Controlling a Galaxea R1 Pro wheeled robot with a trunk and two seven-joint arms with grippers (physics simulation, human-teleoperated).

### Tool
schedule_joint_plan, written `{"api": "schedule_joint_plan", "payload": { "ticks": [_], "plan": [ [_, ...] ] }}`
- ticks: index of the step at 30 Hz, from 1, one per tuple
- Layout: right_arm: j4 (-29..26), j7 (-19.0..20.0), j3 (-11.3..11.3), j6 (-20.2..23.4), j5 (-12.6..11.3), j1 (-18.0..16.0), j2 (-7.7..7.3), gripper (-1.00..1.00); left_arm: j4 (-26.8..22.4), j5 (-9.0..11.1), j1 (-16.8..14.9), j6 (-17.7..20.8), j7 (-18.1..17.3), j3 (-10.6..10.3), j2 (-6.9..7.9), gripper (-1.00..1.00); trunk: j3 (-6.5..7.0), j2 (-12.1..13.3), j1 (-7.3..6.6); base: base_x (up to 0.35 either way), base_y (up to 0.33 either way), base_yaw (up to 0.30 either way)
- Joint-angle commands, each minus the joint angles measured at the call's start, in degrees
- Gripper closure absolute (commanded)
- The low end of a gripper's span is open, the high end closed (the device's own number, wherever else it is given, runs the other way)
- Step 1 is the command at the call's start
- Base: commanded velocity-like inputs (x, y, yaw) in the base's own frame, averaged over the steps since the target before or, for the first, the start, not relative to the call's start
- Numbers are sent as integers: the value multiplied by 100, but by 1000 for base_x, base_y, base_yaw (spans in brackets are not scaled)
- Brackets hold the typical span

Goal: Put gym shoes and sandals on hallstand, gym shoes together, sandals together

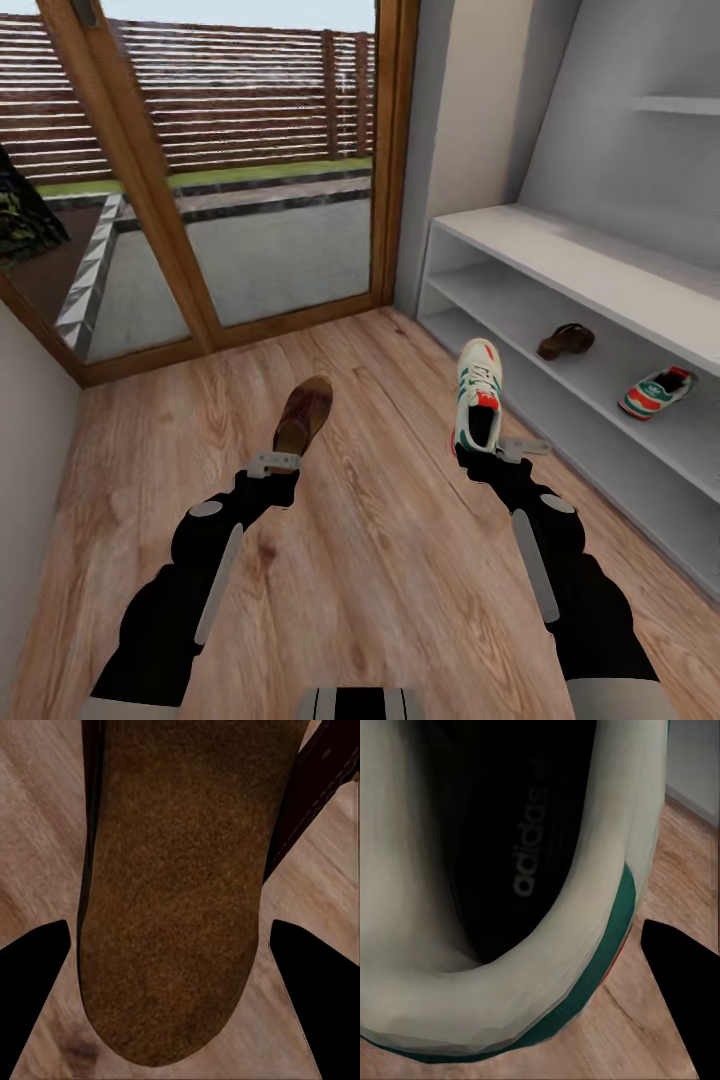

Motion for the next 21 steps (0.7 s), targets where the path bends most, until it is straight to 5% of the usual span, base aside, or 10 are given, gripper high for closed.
{"api": "schedule_joint_plan", "payload": {
  "ticks": [1, 17, 21],
  "plan": [
    [-7, -25, -5, 26, -58, -4, 3, 100, -9, -26, -2, 28, -34, 6, -2, 100, -8, -2, 2, 329, 1, -183],
    [0, -3, -5, -68, -58, 14, -4, 100, -9, -26, -4, 28, -34, 6, -2, 100, -64, -2, 2, 329, 52, -183],
    [8, 0, -4, -691, -60, 32, -4, 100, -9, -24, -2, 27, -34, 6, -2, 100, -76, -2, 2, 329, 116, -183]
  ]
}}
